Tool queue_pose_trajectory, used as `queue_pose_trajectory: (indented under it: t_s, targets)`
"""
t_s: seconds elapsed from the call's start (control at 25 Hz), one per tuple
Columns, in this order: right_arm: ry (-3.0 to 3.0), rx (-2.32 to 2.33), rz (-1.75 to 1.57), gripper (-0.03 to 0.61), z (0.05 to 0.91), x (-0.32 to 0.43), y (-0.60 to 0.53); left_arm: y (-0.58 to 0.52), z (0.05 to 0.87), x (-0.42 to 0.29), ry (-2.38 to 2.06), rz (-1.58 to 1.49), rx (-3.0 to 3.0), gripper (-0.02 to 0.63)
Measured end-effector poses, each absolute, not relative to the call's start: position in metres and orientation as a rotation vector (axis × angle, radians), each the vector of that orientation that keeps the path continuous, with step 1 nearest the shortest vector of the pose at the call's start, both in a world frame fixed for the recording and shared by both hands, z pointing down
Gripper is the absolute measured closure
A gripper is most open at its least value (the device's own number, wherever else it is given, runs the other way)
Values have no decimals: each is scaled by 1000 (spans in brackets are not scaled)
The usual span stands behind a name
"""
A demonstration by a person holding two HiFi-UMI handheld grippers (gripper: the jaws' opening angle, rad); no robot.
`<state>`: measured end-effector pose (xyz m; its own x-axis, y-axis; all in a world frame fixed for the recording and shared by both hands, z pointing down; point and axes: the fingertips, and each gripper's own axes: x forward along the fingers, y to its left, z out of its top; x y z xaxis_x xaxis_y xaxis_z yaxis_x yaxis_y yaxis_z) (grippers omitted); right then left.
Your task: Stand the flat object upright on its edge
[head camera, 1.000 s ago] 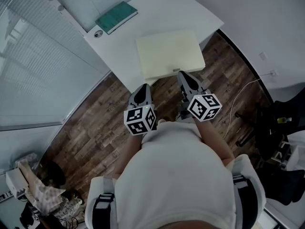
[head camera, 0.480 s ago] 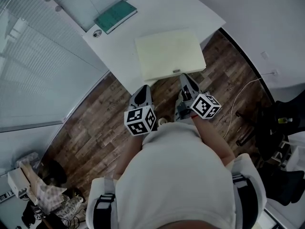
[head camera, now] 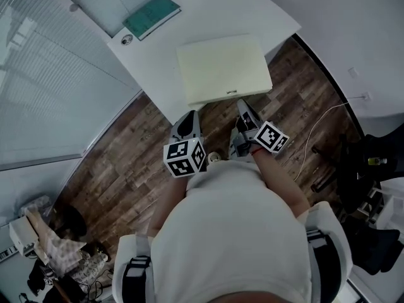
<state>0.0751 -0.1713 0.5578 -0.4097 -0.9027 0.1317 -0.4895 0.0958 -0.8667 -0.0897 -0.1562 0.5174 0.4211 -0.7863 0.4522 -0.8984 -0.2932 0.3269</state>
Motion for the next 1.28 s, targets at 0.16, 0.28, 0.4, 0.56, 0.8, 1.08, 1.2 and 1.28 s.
queue_pose_trajectory:
  t_s: [0.16, 0.28, 0.4, 0.56, 0.8, 1.08, 1.2, 1.28]
  targets:
    - [1851, -1324, -1317, 557, 574, 82, -173, -154, 520, -90, -1431, 290, 2136, 594]
    - [1823, -1302, -1350, 511, 585, 84, -173, -153, 522, -90, -1438, 301, 2130, 592]
    - [1804, -1258, -1380, 416, 592, 83, -175, -153, 522, -89, -1442, 305, 2127, 593]
    - [1765, -1191, -1411, 330, 597, 82, -180, -153, 522, -86, -1450, 310, 2125, 594]
    - [1701, -1154, -1406, 182, 605, 87, -191, -155, 523, -86, -1465, 310, 2113, 594]
    - [1634, -1154, -1423, 140, 612, 89, -206, -160, 521, -88, -1491, 301, 2100, 594]
    - [1653, -1164, -1432, 138, 614, 86, -214, -163, 520, -89, -1502, 297, 2097, 594]
    - [1646, -1172, -1434, 136, 615, 85, -220, -164, 520, -89, -1509, 294, 2094, 594]
